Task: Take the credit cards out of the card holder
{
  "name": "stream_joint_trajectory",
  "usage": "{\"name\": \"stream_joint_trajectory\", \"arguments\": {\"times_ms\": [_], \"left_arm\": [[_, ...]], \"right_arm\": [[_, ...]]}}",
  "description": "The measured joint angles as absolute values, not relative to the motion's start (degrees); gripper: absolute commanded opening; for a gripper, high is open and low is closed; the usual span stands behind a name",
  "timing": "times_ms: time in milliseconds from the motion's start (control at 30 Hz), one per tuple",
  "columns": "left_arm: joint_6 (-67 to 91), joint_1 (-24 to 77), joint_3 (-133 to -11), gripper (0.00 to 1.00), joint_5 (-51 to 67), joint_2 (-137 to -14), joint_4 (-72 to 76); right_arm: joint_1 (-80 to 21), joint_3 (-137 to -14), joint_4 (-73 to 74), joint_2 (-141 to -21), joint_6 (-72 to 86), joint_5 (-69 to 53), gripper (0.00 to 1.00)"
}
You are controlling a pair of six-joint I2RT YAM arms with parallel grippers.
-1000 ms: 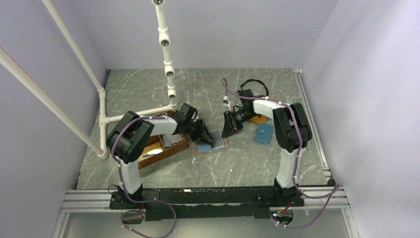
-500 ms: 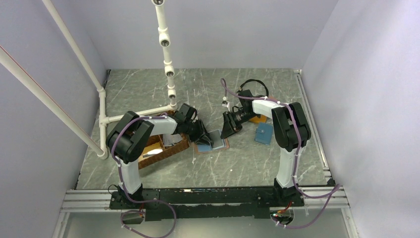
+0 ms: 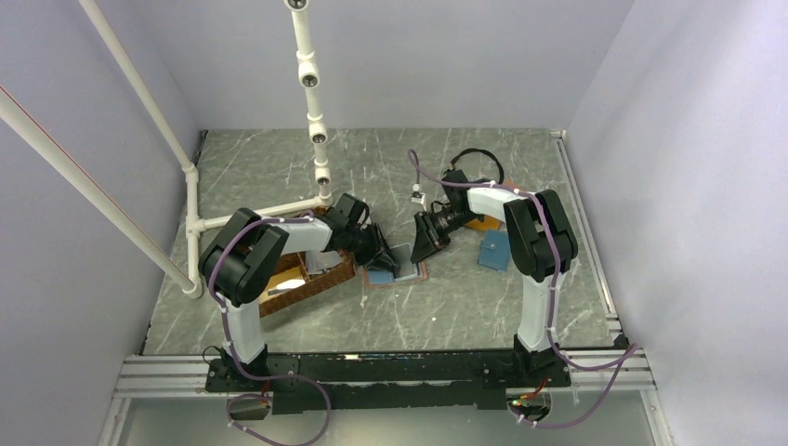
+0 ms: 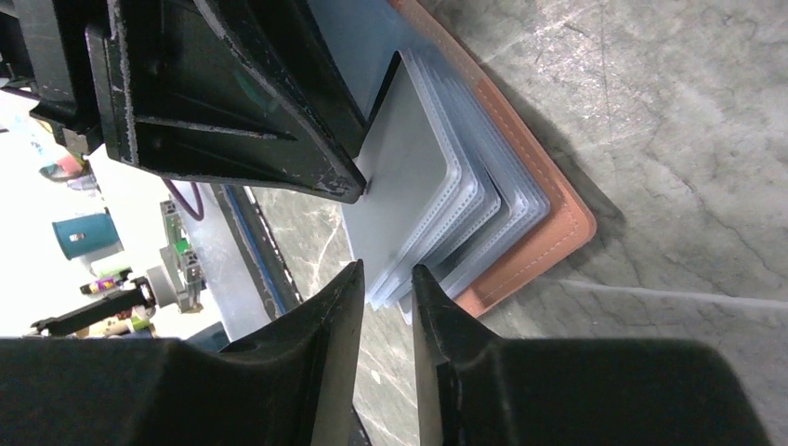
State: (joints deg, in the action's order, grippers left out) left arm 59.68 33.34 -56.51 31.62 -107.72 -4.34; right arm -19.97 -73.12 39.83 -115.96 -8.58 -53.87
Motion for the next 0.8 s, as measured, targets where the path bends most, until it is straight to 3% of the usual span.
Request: {"name": "stream_joint_trajectory", "arguments": {"times_ms": [100, 233, 400, 633, 800], "left_arm": [[59.7, 33.3, -56.5, 0.36, 31.7, -107.7, -4.3], [59.7, 33.3, -56.5, 0.36, 31.9, -107.7, -4.3], [59.7, 33.1, -56.5, 0.38, 32.3, -107.7, -4.2], [59.9, 33.1, -55.9, 0.4, 32.6, -107.7, -3.2], [61.0, 32.8, -54.6, 0.43, 33.6, -107.7, -0.3]], "right_arm": [[-20.0, -73.1, 39.8, -115.9, -8.6, -54.9, 0.2], [-20.0, -73.3, 39.8, -115.9, -8.6, -56.2, 0.19], [-20.0, -73.3, 39.8, -115.9, -8.4, -57.7, 0.31], [-20.5, -73.6, 39.9, -116.6, -7.7, -56.8, 0.32], [-20.8, -74.3, 40.2, -117.7, -7.2, -55.2, 0.21]]}}
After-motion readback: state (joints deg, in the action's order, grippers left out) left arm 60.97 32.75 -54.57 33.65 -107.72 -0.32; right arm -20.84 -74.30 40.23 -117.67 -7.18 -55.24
